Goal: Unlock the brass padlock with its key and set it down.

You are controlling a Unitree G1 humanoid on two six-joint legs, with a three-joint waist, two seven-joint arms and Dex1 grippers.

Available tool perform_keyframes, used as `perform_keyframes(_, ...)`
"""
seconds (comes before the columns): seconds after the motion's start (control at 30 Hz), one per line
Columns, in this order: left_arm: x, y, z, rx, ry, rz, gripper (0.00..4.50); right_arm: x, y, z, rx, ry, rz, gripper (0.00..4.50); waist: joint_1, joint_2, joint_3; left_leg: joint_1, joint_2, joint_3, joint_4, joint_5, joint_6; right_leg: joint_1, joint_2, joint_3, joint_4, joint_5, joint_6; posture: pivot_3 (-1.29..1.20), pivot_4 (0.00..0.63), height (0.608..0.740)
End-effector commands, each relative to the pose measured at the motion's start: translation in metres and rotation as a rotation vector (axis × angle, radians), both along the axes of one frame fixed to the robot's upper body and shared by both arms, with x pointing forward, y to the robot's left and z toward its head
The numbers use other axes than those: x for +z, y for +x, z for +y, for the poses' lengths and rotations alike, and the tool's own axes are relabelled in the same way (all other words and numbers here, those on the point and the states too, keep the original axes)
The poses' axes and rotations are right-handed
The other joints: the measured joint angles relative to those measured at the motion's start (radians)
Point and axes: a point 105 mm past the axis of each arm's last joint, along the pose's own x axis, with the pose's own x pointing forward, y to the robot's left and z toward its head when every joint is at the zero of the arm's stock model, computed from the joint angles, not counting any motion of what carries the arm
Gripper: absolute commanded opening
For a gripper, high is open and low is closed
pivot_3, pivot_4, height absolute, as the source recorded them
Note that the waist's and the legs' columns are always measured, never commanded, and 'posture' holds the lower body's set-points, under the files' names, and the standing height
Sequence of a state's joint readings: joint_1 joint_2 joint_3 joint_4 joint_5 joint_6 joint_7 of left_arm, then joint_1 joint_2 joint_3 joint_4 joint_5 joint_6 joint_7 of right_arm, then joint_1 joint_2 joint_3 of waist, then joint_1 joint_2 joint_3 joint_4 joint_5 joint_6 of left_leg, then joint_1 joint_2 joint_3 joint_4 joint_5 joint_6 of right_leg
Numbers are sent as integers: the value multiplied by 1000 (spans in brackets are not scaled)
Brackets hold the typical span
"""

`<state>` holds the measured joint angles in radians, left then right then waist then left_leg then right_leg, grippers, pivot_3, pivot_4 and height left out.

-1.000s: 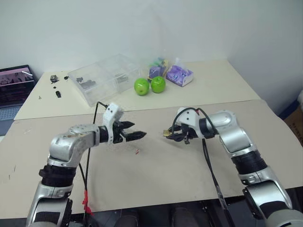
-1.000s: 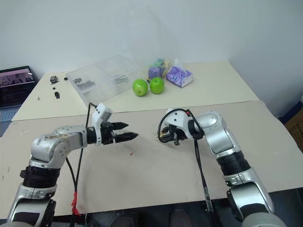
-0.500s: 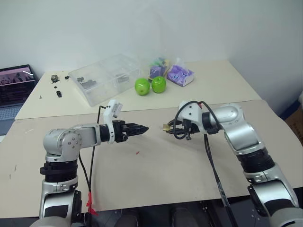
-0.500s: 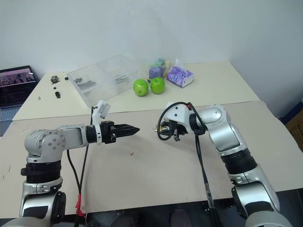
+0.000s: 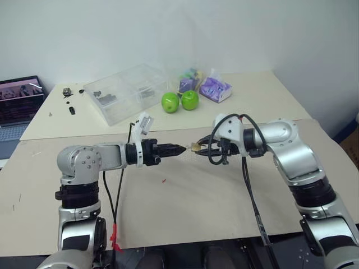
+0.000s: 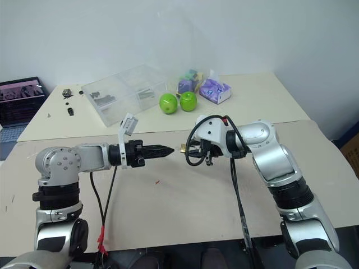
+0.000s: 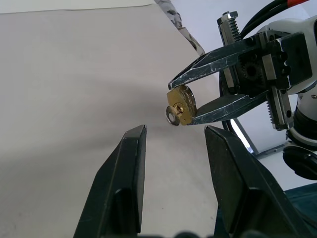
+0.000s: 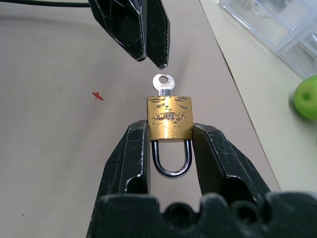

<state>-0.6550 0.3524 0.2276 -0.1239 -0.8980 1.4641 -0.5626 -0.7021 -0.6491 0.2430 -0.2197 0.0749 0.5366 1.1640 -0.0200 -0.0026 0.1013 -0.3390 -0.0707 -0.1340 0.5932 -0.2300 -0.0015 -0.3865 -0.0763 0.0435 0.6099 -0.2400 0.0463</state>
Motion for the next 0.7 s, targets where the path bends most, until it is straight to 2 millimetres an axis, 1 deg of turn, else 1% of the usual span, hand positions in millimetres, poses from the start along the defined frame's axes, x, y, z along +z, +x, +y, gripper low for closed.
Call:
perform_keyframes(0.03, 11, 0, 0, -10, -32, -20, 860, 22, -3, -1, -3, 38, -77, 912, 2, 0, 0, 0, 0, 0, 0, 0, 0, 0, 0, 0, 0, 0, 0, 0, 150, 740)
perform_keyframes(0.1, 10, 1, -1, -11, -23, -18, 81, 22, -4, -1, -5, 39, -79, 912, 2, 0, 0, 0, 0, 0, 0, 0, 0, 0, 0, 0, 0, 0, 0, 0, 150, 740)
perform_keyframes(0.23, 9, 1, -2, -13, -20, -11, 81, 22, -4, -3, -12, 38, -85, 912, 3, 0, 0, 0, 0, 0, 0, 0, 0, 0, 0, 0, 0, 0, 0, 0, 150, 740)
perform_keyframes(0.43, 12, 1, -4, -18, -30, -15, 81, 21, -3, -5, -16, 37, -88, 912, 4, -1, 0, 0, 0, 0, 0, 0, 0, 0, 0, 0, -1, 0, 0, 0, 150, 740)
perform_keyframes(0.6, 21, 3, -7, -18, -54, -27, 81, 17, -2, -6, -26, 41, -78, 912, 5, -1, 0, 0, 0, 1, 0, 0, 0, 0, 0, 0, -1, 0, 0, 0, 150, 740)
perform_keyframes(0.7, 29, 3, -13, -30, -74, -43, 81, 16, -1, -7, -33, 46, -73, 912, 6, -1, 1, -1, 0, 0, 0, 0, 0, 0, 0, 0, -1, 0, 0, 0, 150, 740)
